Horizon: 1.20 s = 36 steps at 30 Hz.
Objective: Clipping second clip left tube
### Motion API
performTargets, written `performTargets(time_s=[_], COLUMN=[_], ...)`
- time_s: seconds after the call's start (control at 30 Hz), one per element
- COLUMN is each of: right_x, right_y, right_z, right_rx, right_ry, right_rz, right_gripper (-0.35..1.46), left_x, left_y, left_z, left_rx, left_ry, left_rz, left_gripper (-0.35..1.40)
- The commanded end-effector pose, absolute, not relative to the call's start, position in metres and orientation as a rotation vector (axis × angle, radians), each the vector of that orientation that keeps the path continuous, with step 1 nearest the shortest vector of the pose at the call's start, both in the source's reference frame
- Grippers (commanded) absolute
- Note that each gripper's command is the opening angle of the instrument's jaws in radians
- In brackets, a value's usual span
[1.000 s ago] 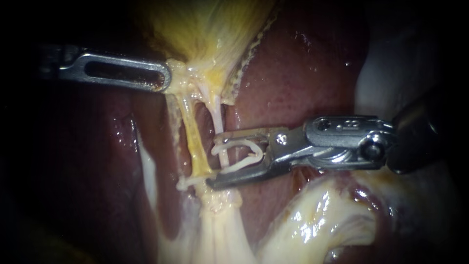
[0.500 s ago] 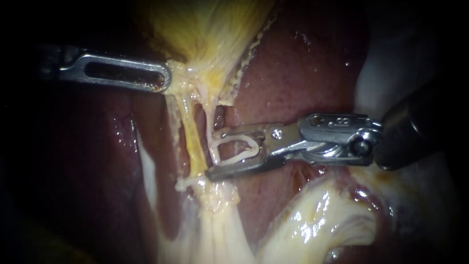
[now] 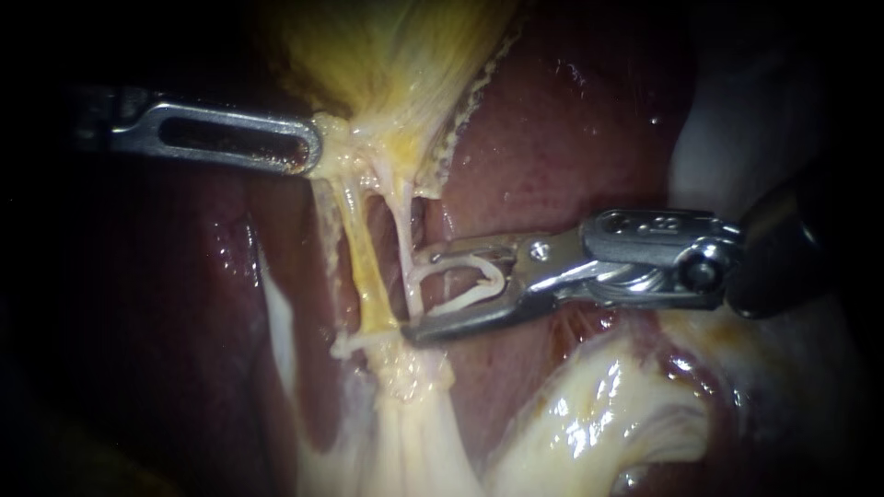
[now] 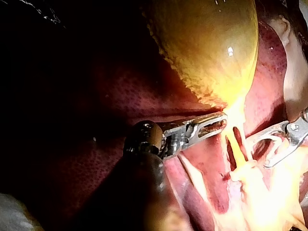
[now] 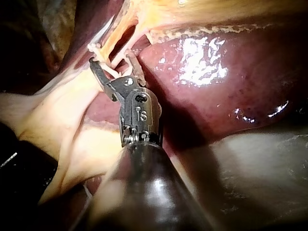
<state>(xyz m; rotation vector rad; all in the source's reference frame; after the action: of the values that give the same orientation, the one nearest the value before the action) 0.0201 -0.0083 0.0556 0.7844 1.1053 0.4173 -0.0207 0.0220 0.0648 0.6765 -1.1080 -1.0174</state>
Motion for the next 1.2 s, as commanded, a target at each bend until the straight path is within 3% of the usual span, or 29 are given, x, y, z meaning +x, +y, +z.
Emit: performTargets(time_s=[0.03, 0.33, 1.2], right_x=[0.0202, 0.0212, 0.0220], right_y=[-0.0082, -0.0088, -0.0088], right_z=[0.0552, 0.0558, 0.0624], right_rx=[0.806, 0.844, 0.796], right_ry=[1.116, 1.126, 1.093], right_rz=[0.415, 0.411, 0.431], right_gripper=[0.48, 0.45, 0.46], left_x=[-0.0207, -0.0207, -0.0208], left_y=[0.0220, 0.0220, 0.0220], left_z=[0.0647, 0.0648, 0.0649], left_rx=[0.677, 0.677, 0.675], left_ry=[-1.108, -1.108, -1.108], left_rz=[-1.017, -1.017, -1.017], left_gripper=[-0.35, -0.35, -0.35])
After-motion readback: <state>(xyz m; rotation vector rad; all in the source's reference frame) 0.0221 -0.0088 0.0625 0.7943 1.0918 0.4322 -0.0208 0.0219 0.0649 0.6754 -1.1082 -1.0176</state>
